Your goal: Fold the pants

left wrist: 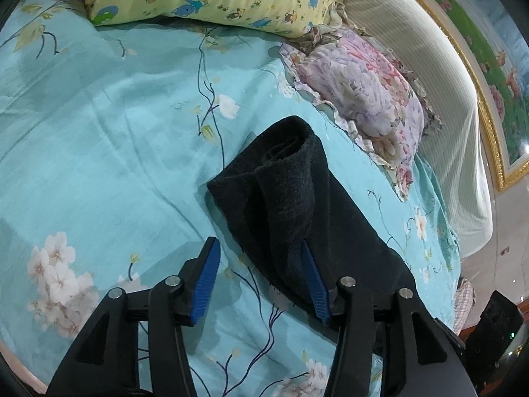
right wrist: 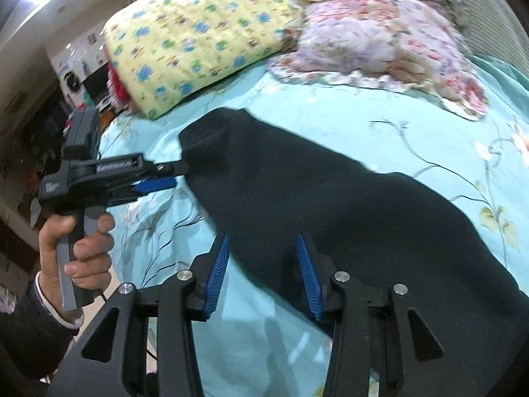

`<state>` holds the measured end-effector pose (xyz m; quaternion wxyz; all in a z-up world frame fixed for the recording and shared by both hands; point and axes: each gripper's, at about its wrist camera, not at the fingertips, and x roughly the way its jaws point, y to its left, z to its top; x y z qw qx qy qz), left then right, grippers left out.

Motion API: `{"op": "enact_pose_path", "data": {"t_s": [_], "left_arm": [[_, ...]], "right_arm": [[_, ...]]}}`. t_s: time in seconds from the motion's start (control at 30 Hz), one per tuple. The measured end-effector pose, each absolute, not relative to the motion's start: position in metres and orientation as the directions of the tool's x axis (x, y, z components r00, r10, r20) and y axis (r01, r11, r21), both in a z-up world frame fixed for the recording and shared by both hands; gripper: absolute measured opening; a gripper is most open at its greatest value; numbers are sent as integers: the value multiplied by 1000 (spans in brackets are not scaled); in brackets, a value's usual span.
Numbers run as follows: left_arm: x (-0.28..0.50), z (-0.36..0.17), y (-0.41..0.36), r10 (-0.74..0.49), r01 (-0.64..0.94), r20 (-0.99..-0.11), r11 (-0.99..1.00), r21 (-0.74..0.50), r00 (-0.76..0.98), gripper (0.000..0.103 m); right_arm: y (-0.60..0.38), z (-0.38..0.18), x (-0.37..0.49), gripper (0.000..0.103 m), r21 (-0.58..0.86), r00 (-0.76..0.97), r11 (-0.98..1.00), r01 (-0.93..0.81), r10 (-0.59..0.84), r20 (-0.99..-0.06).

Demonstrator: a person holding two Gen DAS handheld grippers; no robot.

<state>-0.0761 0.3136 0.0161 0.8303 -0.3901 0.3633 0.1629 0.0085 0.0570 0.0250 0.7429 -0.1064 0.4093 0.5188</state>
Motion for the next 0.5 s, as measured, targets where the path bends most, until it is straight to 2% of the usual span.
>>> {"op": "enact_pose_path", "data": {"t_s": [0.3,0.5], "left_arm": [[-56,12,325,-8,-572,-756,649,-502,655,57],[-44,6,331,-11,-583,-769,645,-494,639,57]], "right_arm": [[26,34,86,44,337,215,585,-738,677,-704],[40,26,141,44,338,194,612,-715,639,-745]]}}
